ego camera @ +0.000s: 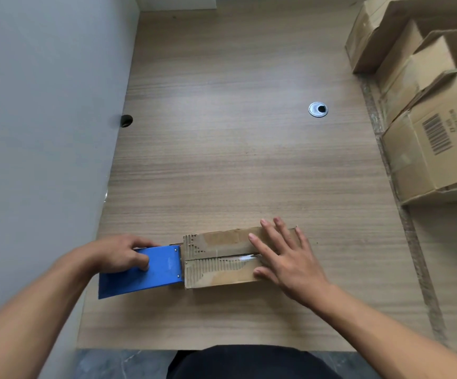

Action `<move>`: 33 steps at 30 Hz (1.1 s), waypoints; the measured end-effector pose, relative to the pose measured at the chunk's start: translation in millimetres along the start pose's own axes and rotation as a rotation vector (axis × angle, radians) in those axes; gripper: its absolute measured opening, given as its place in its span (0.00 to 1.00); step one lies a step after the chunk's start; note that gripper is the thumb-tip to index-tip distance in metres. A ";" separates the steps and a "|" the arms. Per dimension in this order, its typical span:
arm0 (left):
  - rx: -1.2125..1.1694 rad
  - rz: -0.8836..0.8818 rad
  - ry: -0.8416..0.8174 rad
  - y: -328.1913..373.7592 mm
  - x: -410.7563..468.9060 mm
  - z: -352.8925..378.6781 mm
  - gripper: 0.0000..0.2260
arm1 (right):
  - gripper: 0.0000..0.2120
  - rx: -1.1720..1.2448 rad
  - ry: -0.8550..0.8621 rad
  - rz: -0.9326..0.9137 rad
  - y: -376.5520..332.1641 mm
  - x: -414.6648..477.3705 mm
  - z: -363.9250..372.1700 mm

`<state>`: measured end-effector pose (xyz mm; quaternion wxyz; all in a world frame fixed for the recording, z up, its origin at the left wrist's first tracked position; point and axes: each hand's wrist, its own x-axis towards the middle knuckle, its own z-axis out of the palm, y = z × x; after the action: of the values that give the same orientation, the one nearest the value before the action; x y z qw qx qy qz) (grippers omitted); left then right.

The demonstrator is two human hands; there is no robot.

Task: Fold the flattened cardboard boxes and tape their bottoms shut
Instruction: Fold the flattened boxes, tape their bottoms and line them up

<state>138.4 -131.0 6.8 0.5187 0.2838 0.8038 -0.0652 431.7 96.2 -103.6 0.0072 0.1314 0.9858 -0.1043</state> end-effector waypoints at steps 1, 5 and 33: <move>0.006 0.002 0.015 4.0 2.8 2.3 0.21 | 0.29 -0.025 0.033 -0.022 -7.5 -3.5 -2.2; 0.035 -0.021 0.060 13.2 5.6 7.3 0.23 | 0.32 -0.033 0.090 -0.164 -52.7 -10.8 -1.4; 0.097 -0.061 0.116 17.4 0.5 12.3 0.22 | 0.10 0.051 0.125 0.080 -32.9 -10.8 -12.6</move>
<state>157.2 -121.3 4.0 0.4544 0.2874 0.8368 -0.1034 433.8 64.9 -84.1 -0.0538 0.1770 0.9753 -0.1207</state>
